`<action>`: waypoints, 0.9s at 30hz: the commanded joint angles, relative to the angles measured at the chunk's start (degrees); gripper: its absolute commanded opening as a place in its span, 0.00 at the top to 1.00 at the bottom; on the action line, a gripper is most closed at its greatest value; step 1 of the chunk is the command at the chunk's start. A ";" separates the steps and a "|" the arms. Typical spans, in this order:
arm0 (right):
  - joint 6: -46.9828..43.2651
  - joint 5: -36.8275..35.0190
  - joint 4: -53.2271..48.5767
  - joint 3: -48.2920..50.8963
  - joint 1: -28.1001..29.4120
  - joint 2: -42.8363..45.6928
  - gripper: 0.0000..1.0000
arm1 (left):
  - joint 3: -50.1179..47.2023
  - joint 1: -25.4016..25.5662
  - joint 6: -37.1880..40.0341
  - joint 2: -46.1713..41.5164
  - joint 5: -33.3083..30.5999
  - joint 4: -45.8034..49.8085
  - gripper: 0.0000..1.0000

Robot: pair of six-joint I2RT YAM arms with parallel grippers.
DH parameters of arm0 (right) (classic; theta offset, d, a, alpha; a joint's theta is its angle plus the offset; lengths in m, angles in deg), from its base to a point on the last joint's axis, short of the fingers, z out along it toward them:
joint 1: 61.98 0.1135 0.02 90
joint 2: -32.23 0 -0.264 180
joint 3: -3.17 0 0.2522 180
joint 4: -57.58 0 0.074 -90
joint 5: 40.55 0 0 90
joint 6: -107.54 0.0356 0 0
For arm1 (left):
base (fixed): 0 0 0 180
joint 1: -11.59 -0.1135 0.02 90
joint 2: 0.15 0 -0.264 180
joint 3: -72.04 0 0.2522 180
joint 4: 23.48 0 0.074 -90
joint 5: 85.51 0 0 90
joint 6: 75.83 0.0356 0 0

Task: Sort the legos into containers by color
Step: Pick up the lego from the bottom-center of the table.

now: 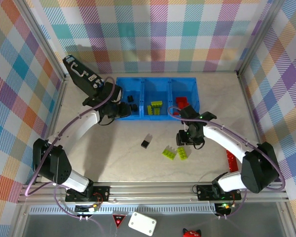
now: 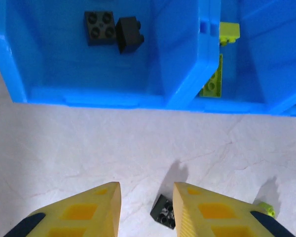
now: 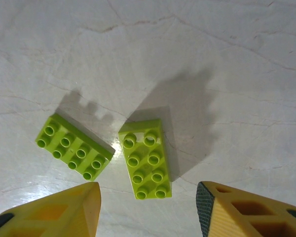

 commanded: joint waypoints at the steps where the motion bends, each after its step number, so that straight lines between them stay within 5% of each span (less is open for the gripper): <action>1: -0.87 -0.61 -0.12 1.13 1.35 -1.60 0.45 | -2.21 0.58 -1.61 -2.57 -1.05 -0.90 0.67; 27: -0.47 1.71 6.18 6.06 3.97 -9.51 0.56 | -3.96 1.59 -1.76 -2.47 -1.41 -2.46 0.67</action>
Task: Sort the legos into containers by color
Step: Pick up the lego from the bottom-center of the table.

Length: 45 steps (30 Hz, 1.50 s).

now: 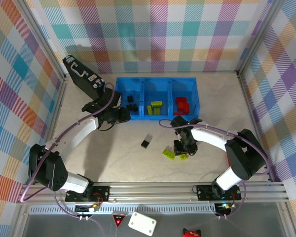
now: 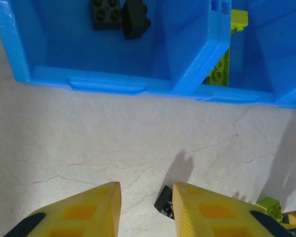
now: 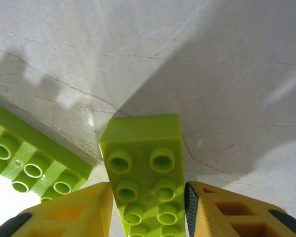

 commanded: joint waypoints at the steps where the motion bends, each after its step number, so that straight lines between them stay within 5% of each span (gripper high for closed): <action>1: -0.45 0.50 -0.05 0.59 0.58 -0.73 0.57 | 0.09 0.52 -0.37 0.29 -0.36 -0.92 0.67; 25: -0.45 -0.47 -2.34 -1.19 1.06 0.22 0.69 | 0.79 0.52 0.14 1.07 -0.94 -0.34 0.67; 45: -3.86 -0.66 -6.53 -17.11 1.42 -5.83 0.69 | -9.74 0.47 -2.61 -5.86 -1.64 -0.49 0.67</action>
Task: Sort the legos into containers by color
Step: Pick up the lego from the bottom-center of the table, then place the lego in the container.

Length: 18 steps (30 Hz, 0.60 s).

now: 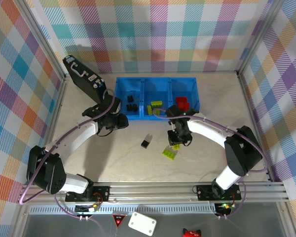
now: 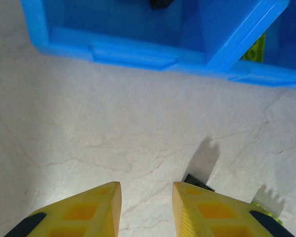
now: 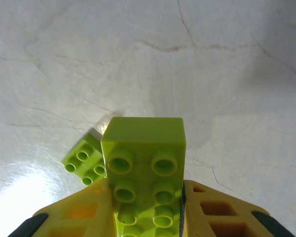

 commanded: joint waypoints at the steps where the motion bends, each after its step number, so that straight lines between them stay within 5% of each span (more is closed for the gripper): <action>1: -1.87 -0.28 -1.91 -4.29 0.35 -2.66 0.69 | -3.15 0.50 -2.41 -3.58 -0.47 0.32 0.67; 18: -1.91 -2.15 -6.56 -28.25 0.43 -16.04 0.66 | -12.77 1.38 -6.40 -11.32 0.45 0.15 0.67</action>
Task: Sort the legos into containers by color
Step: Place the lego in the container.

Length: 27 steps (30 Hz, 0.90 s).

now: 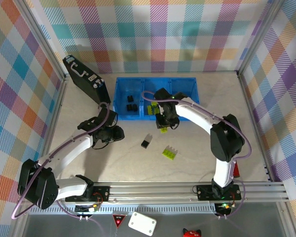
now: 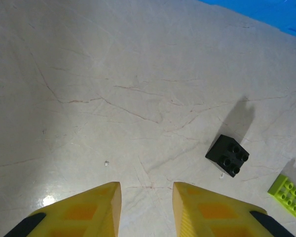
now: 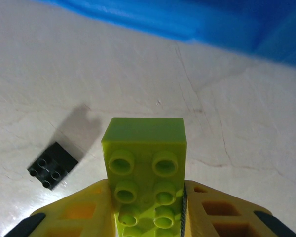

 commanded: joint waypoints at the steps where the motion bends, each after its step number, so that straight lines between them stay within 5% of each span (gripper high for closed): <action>1: -1.08 -2.01 -3.66 -5.59 0.38 -2.50 0.66 | -1.02 0.48 -1.49 -2.35 0.05 0.49 0.67; 14: -3.45 -5.58 -9.58 -26.29 -1.97 -14.16 0.66 | -1.70 0.50 -2.07 -7.19 -1.33 3.33 0.67; 27: 6.23 -20.12 -18.54 -46.11 -3.39 -28.09 0.65 | -2.09 0.50 -2.20 -8.99 -2.70 4.76 0.67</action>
